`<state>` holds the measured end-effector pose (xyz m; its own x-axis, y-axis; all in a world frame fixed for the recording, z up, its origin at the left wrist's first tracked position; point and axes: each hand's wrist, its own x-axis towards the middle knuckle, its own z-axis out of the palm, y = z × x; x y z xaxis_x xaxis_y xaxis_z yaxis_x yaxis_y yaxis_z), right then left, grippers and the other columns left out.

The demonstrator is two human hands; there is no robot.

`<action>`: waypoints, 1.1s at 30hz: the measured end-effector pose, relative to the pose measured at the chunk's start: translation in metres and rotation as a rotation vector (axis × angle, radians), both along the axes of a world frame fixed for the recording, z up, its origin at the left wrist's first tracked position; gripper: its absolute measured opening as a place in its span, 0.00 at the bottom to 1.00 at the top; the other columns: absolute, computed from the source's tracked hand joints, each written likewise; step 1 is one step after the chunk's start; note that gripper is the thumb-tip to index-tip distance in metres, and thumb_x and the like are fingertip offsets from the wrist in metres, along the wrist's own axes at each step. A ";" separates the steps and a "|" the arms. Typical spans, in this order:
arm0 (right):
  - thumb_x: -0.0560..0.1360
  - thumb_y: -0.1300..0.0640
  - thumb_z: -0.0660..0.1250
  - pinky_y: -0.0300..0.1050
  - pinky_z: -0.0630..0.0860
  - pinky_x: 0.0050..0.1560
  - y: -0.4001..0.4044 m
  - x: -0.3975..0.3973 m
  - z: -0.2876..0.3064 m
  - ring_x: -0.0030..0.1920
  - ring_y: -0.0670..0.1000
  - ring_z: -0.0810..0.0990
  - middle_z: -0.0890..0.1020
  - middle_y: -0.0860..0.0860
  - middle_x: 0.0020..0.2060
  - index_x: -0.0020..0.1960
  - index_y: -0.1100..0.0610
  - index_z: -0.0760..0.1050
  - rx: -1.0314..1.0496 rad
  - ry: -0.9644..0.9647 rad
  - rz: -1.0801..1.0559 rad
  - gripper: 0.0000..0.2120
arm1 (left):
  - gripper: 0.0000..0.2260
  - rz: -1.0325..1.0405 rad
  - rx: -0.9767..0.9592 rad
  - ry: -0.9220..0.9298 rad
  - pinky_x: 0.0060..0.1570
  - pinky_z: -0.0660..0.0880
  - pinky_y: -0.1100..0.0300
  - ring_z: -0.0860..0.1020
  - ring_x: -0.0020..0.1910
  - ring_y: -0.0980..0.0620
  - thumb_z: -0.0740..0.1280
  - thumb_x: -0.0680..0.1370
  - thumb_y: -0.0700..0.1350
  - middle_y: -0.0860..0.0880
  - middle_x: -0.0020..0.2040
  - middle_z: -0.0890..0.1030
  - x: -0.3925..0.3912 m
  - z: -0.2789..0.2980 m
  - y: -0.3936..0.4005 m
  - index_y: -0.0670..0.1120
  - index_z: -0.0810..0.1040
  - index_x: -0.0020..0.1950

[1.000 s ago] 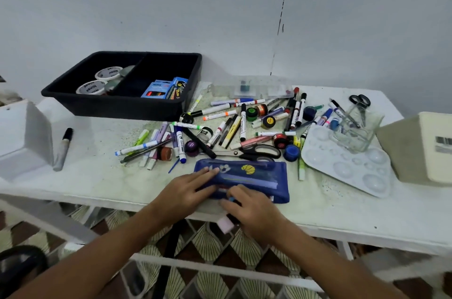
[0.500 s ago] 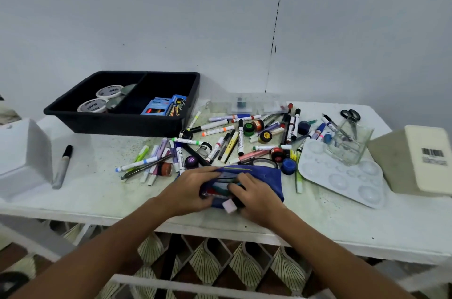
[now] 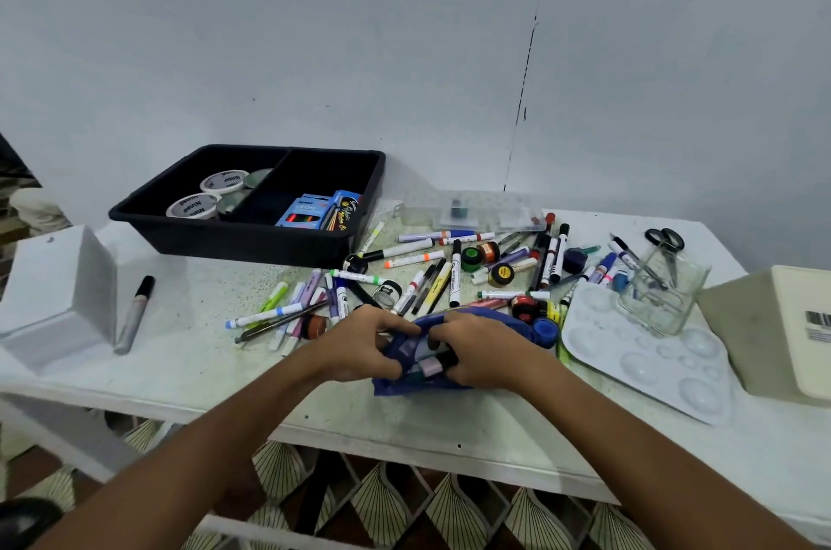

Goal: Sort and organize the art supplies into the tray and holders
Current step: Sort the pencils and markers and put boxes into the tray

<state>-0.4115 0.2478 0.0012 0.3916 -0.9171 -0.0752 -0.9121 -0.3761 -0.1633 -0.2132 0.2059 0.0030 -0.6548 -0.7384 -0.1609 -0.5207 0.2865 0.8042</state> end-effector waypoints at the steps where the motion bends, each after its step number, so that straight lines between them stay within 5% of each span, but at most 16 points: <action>1: 0.74 0.56 0.67 0.44 0.68 0.45 -0.002 0.000 0.002 0.54 0.55 0.76 0.74 0.54 0.56 0.60 0.55 0.73 0.053 -0.008 0.006 0.15 | 0.24 0.002 0.032 0.004 0.42 0.80 0.61 0.84 0.46 0.51 0.70 0.68 0.30 0.44 0.54 0.82 0.001 0.000 -0.002 0.39 0.75 0.65; 12: 0.73 0.65 0.65 0.50 0.76 0.55 -0.004 -0.007 0.015 0.59 0.54 0.76 0.78 0.52 0.61 0.67 0.51 0.72 0.154 -0.092 -0.004 0.24 | 0.23 -0.006 0.059 -0.082 0.39 0.76 0.69 0.82 0.41 0.62 0.69 0.71 0.31 0.53 0.48 0.81 0.001 0.009 -0.007 0.39 0.75 0.66; 17: 0.76 0.62 0.64 0.48 0.76 0.54 0.006 -0.017 0.020 0.54 0.50 0.79 0.82 0.50 0.55 0.60 0.53 0.79 -0.035 -0.271 0.016 0.15 | 0.20 0.001 0.046 -0.095 0.36 0.74 0.69 0.81 0.36 0.60 0.68 0.72 0.31 0.54 0.41 0.81 0.003 0.010 -0.007 0.39 0.76 0.64; 19: 0.74 0.54 0.69 0.49 0.75 0.54 0.011 -0.031 0.021 0.54 0.48 0.76 0.80 0.46 0.53 0.56 0.52 0.81 -0.073 -0.410 -0.019 0.11 | 0.20 -0.005 0.034 -0.107 0.33 0.73 0.66 0.79 0.33 0.56 0.69 0.72 0.33 0.55 0.34 0.82 0.005 0.008 -0.007 0.41 0.77 0.64; 22: 0.62 0.32 0.69 0.47 0.64 0.63 0.018 -0.061 0.015 0.65 0.45 0.63 0.69 0.41 0.61 0.53 0.41 0.80 0.008 -0.371 -0.088 0.24 | 0.16 -0.004 0.001 -0.096 0.29 0.70 0.68 0.75 0.27 0.59 0.68 0.74 0.34 0.59 0.27 0.80 0.006 0.005 -0.005 0.42 0.78 0.61; 25: 0.58 0.34 0.76 0.46 0.61 0.68 0.027 -0.079 0.002 0.69 0.43 0.60 0.66 0.42 0.67 0.52 0.39 0.80 0.126 -0.460 -0.141 0.24 | 0.13 0.034 -0.035 -0.036 0.30 0.73 0.66 0.78 0.29 0.56 0.71 0.74 0.40 0.58 0.32 0.81 0.006 0.003 0.000 0.44 0.80 0.58; 27: 0.60 0.40 0.79 0.46 0.65 0.69 0.029 -0.081 -0.005 0.68 0.44 0.65 0.68 0.43 0.66 0.52 0.40 0.80 0.176 -0.554 -0.164 0.22 | 0.16 0.048 -0.089 -0.004 0.37 0.79 0.56 0.82 0.39 0.49 0.74 0.69 0.54 0.53 0.43 0.83 0.008 -0.002 0.001 0.50 0.81 0.54; 29: 0.60 0.42 0.79 0.48 0.70 0.66 0.030 -0.080 -0.008 0.64 0.45 0.71 0.73 0.43 0.63 0.52 0.41 0.80 0.157 -0.593 -0.208 0.21 | 0.22 0.008 -0.162 -0.001 0.43 0.81 0.55 0.81 0.44 0.53 0.75 0.64 0.63 0.51 0.51 0.80 0.012 -0.006 0.001 0.54 0.80 0.52; 33: 0.63 0.48 0.80 0.42 0.77 0.54 0.029 -0.079 -0.008 0.52 0.41 0.78 0.79 0.41 0.50 0.55 0.51 0.82 0.069 -0.677 -0.293 0.22 | 0.20 -0.175 -0.382 -0.121 0.57 0.75 0.63 0.71 0.60 0.60 0.74 0.67 0.61 0.58 0.63 0.69 0.015 -0.010 0.005 0.56 0.78 0.56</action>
<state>-0.4901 0.2771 -0.0063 0.1129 -0.9930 0.0349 -0.6646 -0.1015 -0.7402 -0.1984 0.2105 -0.0066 -0.7688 -0.6392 0.0192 -0.5214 0.6440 0.5598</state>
